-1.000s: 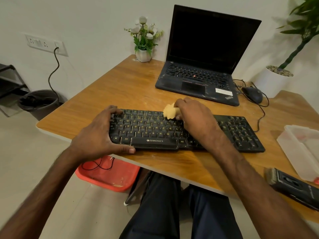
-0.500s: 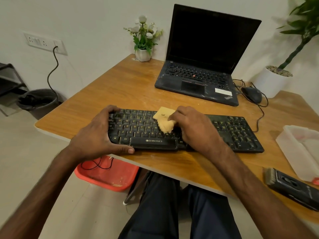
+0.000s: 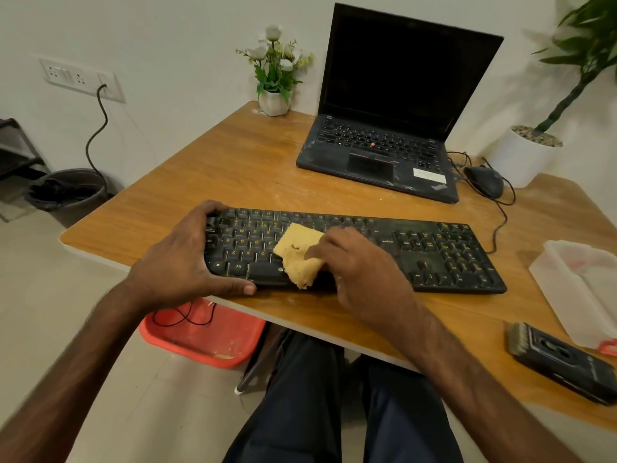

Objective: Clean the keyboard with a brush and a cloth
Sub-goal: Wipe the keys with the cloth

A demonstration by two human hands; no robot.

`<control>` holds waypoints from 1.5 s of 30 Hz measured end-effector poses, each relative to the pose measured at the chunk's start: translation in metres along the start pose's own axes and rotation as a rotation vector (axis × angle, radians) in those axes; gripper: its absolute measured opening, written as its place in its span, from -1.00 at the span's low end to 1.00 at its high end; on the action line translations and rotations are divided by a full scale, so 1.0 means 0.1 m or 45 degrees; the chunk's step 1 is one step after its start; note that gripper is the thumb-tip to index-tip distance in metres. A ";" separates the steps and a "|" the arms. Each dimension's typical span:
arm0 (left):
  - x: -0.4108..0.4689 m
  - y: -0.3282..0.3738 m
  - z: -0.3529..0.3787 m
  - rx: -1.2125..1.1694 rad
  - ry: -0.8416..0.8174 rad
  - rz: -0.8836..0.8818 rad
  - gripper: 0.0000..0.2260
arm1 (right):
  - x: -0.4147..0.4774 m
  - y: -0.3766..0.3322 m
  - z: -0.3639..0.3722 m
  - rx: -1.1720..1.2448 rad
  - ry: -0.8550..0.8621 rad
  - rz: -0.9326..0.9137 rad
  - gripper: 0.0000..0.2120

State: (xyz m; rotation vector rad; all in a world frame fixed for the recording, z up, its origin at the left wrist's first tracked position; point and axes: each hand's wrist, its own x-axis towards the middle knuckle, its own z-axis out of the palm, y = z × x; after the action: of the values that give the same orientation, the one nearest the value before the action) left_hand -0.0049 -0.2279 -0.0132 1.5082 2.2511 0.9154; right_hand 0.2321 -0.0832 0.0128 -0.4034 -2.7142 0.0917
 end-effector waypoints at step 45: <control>0.00 -0.02 -0.01 -0.020 -0.017 -0.020 0.22 | 0.16 0.36 -0.06 -0.252 0.001 0.059 -0.64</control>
State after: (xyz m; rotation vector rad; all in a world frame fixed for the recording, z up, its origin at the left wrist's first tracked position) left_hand -0.0070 -0.2292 -0.0135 1.4837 2.2379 0.9143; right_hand 0.2301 -0.0441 0.0200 -0.5234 -2.7227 -0.1652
